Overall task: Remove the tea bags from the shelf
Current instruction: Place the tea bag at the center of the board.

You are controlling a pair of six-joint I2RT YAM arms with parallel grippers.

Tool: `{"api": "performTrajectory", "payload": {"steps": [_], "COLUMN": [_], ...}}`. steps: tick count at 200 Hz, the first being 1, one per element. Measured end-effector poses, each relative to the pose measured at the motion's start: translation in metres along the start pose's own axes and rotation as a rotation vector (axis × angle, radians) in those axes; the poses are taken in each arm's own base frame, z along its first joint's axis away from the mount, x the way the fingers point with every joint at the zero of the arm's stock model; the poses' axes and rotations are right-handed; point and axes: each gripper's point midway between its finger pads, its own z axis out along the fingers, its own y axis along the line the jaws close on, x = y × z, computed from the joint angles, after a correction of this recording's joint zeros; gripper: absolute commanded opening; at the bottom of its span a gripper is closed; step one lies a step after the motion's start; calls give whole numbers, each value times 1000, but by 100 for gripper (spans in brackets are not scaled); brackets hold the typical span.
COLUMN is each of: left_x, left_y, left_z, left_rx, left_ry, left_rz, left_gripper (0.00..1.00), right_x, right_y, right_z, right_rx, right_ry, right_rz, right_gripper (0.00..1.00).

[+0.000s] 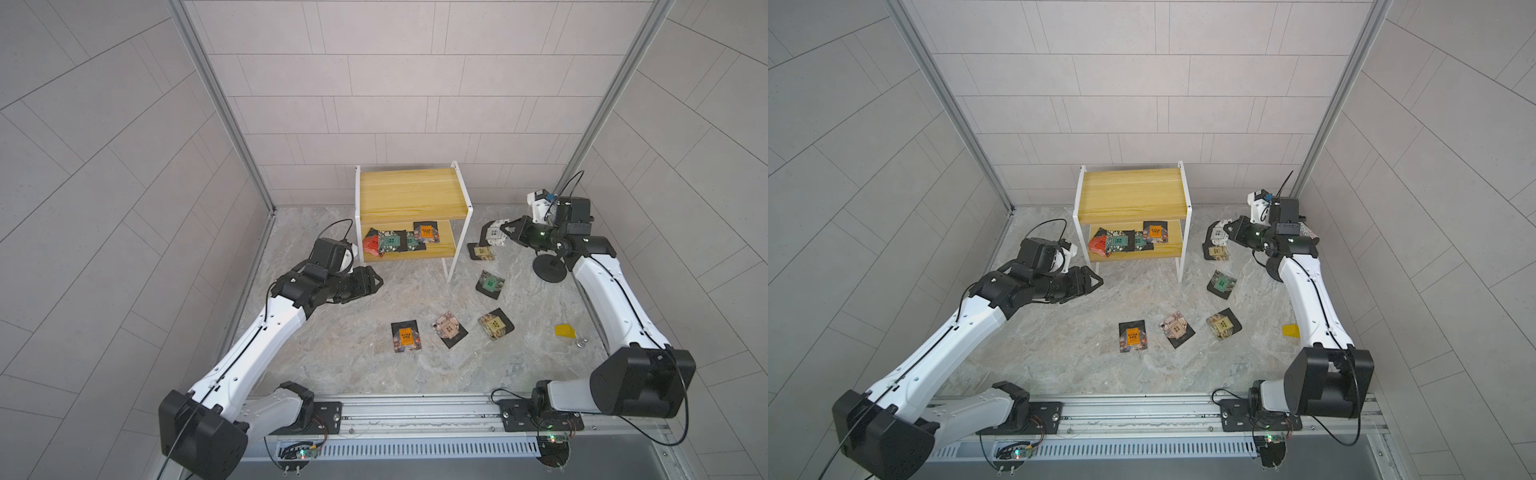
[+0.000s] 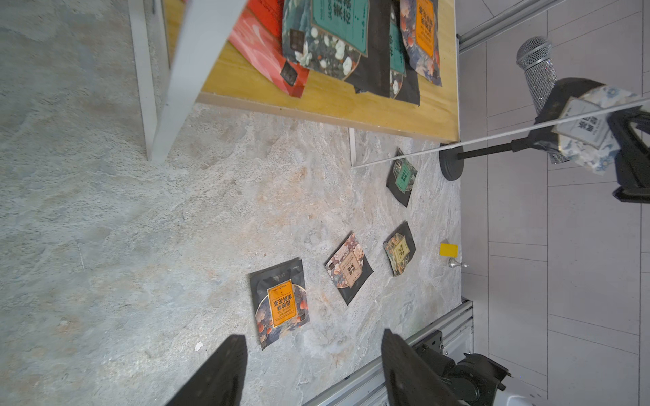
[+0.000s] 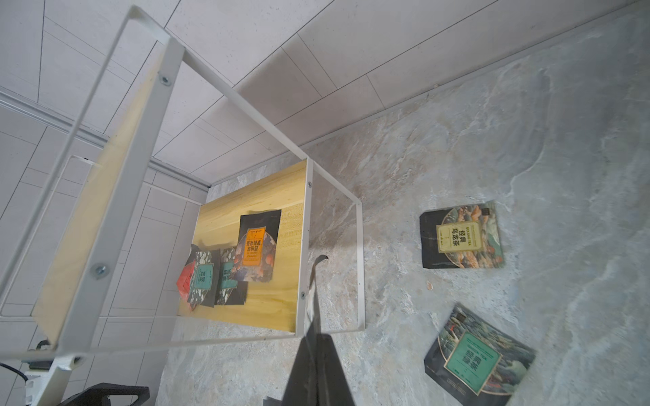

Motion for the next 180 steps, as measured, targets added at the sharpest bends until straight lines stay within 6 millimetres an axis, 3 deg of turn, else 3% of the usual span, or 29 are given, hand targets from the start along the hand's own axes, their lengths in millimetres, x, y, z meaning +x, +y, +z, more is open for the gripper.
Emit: {"api": "performTrajectory", "payload": {"steps": [47,89,148,180], "left_x": [13,27,44,59], "left_y": [5,5,-16,-32], "left_z": [2,6,-3,-3], "left_rx": [20,73,209,272], "left_ry": [20,47,54,82], "left_rz": [-6,3,78,135], "left_gripper": [65,65,72,76], "right_x": [52,113,204,236], "right_y": [13,40,98,130], "right_z": [-40,-53,-43,-31], "right_rx": [-18,-132,-387,-499], "right_ry": [-18,61,301,401], "right_rz": [-7,-49,-164,-222], "right_gripper": [0,0,0,0]}}
